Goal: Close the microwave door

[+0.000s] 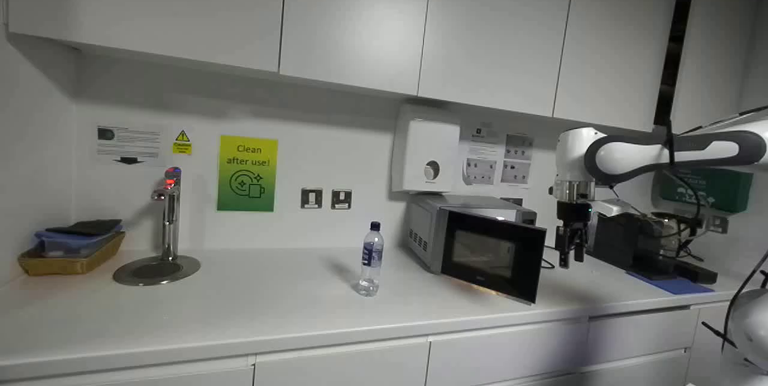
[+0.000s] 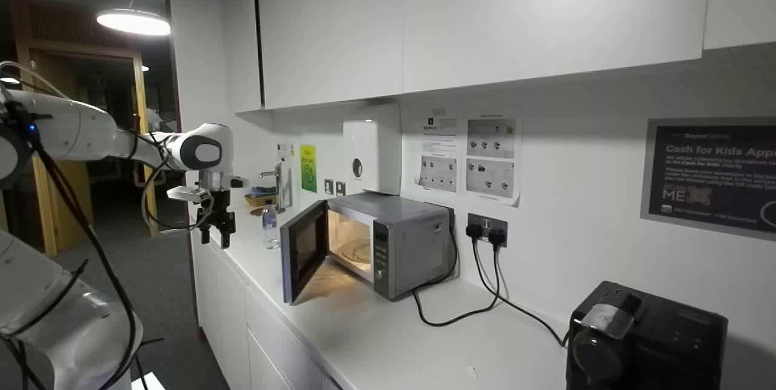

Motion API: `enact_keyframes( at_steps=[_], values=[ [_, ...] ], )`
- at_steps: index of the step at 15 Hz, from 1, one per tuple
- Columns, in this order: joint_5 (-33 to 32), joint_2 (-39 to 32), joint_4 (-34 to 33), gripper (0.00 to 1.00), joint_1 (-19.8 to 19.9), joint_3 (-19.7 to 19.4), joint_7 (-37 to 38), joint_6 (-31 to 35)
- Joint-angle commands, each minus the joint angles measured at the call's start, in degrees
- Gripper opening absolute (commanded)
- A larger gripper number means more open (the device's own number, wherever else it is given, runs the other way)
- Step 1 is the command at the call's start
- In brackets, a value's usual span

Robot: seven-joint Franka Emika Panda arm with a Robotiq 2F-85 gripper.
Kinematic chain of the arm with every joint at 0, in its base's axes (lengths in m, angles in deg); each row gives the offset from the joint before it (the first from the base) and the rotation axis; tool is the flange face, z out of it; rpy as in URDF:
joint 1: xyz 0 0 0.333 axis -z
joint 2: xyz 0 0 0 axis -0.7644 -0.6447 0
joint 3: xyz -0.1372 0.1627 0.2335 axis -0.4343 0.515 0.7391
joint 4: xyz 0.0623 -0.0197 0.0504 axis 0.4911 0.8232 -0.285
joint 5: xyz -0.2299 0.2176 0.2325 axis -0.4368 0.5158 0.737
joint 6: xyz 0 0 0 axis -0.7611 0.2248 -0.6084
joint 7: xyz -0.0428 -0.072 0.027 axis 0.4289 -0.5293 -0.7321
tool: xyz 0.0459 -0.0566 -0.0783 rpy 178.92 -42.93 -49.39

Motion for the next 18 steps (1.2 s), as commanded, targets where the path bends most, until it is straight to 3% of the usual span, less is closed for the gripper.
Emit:
enact_keyframes(
  at_steps=[1,12,18],
  values=[
    [-0.08,-0.06,-0.11,1.00,-0.16,-0.10,0.09,-0.10],
    [-0.08,-0.05,-0.12,1.00,-0.16,-0.09,0.09,-0.09],
    [-2.08,-2.31,-1.25,1.00,-0.12,1.90,0.64,4.26]
  ],
)
